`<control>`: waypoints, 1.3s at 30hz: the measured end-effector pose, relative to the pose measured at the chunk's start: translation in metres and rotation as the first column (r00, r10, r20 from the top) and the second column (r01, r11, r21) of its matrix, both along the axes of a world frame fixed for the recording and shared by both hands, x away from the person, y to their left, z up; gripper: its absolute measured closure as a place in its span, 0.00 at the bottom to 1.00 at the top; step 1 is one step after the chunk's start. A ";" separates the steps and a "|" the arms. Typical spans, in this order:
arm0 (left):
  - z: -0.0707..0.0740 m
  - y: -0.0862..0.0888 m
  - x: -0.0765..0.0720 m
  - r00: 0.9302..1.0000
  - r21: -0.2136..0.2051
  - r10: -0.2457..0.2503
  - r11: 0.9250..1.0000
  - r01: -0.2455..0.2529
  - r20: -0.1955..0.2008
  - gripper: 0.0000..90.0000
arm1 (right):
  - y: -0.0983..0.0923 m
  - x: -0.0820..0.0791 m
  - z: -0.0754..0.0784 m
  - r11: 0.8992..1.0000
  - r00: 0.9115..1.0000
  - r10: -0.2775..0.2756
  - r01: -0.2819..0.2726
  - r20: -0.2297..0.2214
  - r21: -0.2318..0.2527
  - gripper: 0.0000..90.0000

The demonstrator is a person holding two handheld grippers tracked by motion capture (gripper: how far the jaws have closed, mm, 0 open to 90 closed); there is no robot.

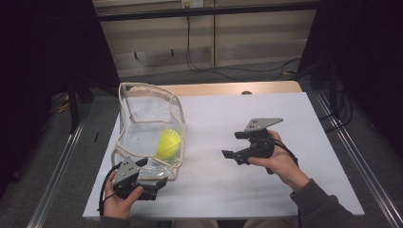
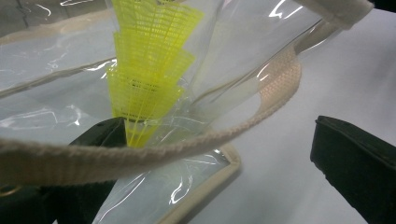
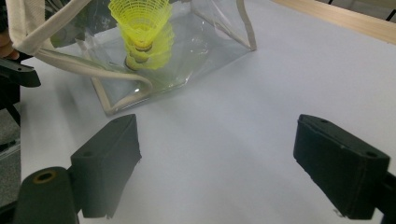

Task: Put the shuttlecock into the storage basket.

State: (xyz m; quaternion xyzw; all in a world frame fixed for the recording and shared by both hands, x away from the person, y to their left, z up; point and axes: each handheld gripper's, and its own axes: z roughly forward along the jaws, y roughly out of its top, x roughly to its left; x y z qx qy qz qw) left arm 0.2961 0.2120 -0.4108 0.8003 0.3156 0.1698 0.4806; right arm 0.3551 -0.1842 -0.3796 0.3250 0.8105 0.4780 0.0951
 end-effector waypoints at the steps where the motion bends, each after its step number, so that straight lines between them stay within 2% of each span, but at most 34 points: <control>1: 0.000 0.000 0.000 1.000 0.000 0.000 1.000 0.000 0.000 0.05 | -0.002 -0.001 -0.001 1.000 1.000 -0.003 0.003 -0.002 -0.001 0.15; 10: 0.000 0.000 0.000 1.000 -0.002 0.001 1.000 -0.001 0.001 0.05 | -0.015 -0.005 -0.009 1.000 1.000 -0.026 0.026 -0.005 0.004 0.15; 39: 0.001 0.000 0.000 1.000 -0.002 -0.001 1.000 0.001 0.001 0.05 | -0.051 -0.014 -0.023 0.996 0.996 -0.086 0.086 -0.005 0.024 0.15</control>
